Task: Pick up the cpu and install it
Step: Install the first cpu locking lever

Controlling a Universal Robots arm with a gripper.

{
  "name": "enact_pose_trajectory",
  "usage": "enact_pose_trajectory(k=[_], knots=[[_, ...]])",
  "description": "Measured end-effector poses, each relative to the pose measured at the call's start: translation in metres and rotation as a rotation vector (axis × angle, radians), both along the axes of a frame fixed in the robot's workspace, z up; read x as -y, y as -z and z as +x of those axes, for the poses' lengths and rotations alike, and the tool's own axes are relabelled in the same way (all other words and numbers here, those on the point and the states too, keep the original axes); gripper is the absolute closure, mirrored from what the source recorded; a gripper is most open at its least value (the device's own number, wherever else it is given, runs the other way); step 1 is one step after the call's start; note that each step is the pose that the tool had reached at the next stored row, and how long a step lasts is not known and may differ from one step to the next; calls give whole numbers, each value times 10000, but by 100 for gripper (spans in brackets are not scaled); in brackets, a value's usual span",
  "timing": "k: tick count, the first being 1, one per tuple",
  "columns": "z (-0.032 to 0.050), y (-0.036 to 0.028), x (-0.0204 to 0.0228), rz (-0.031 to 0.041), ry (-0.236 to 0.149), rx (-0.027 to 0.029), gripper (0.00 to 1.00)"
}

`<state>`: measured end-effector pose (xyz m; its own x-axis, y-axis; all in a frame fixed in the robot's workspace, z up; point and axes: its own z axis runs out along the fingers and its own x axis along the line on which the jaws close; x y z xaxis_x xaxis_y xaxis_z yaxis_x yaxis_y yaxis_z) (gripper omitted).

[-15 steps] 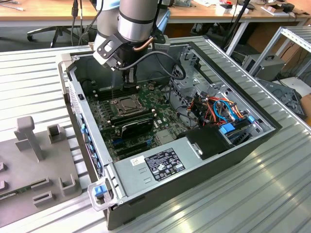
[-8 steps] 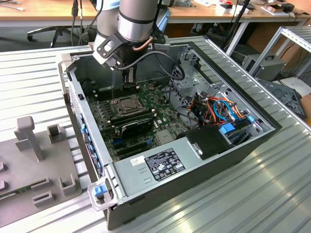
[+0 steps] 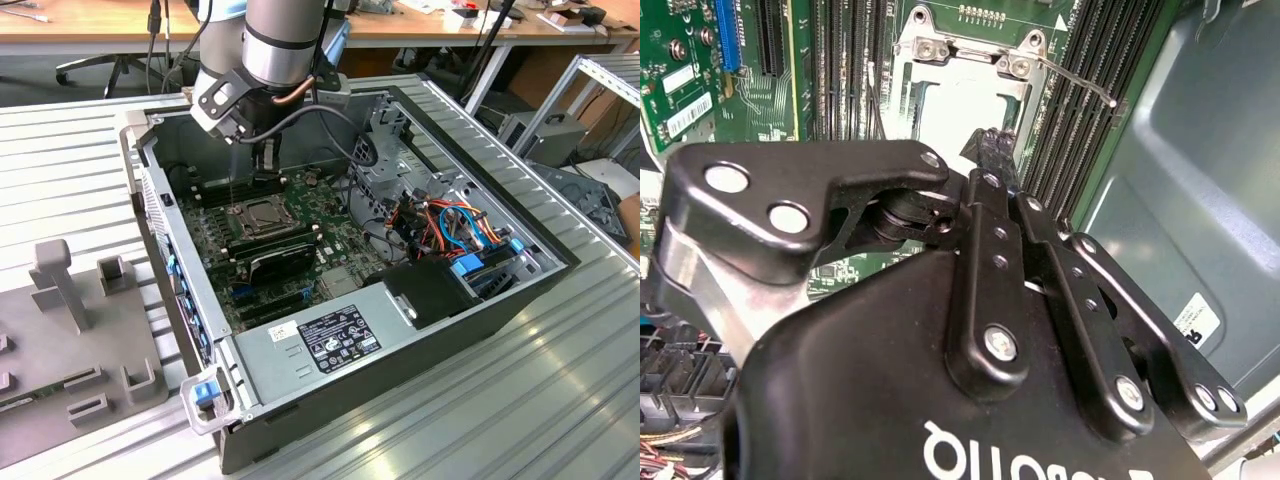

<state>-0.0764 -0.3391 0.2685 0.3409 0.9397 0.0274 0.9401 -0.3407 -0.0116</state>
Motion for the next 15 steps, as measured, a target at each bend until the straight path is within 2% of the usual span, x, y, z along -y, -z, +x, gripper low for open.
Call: enact_pose_trajectory(k=[15], knots=[[0,0,0,0,349,-1,89]])
